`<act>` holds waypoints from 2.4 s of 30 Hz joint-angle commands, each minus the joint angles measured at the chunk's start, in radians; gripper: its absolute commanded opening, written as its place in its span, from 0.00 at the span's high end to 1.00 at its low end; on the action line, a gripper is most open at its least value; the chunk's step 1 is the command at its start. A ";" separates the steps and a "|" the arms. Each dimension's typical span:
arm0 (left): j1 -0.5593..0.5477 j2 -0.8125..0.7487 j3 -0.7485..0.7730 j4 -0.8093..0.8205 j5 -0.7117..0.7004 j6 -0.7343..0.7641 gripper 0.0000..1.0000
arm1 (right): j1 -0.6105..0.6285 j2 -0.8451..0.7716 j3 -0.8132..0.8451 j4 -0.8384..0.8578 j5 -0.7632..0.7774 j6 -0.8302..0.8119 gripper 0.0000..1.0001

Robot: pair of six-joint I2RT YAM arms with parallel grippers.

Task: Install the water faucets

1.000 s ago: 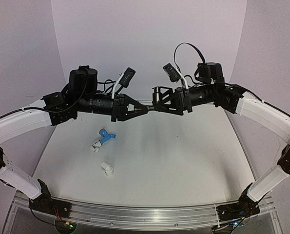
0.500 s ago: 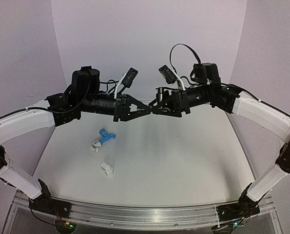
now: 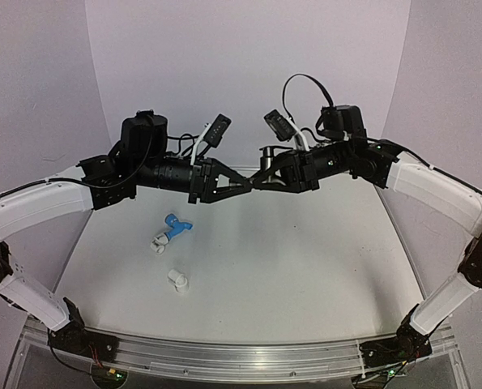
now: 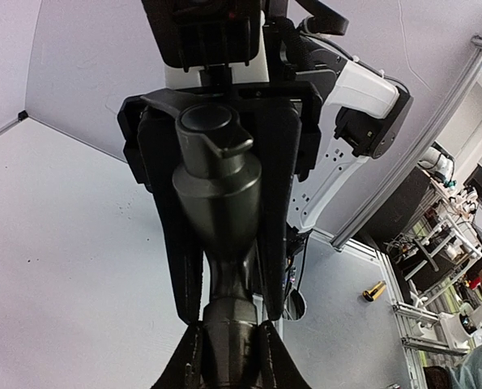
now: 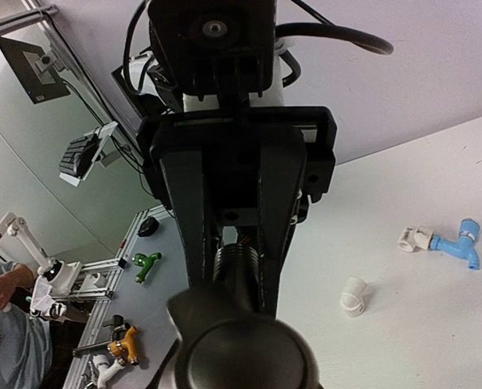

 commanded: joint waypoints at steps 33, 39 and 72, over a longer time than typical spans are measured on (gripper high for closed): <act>-0.003 -0.263 -0.125 -0.668 -0.580 -0.076 0.00 | -0.109 -0.119 -0.166 0.021 0.247 -0.127 1.00; -0.013 -0.176 -0.126 -0.878 -0.670 0.039 0.00 | -0.123 -0.152 -0.232 0.011 0.299 -0.184 1.00; -0.027 0.207 -0.190 -0.793 -0.673 1.076 0.11 | -0.136 -0.208 -0.261 0.008 0.219 -0.178 1.00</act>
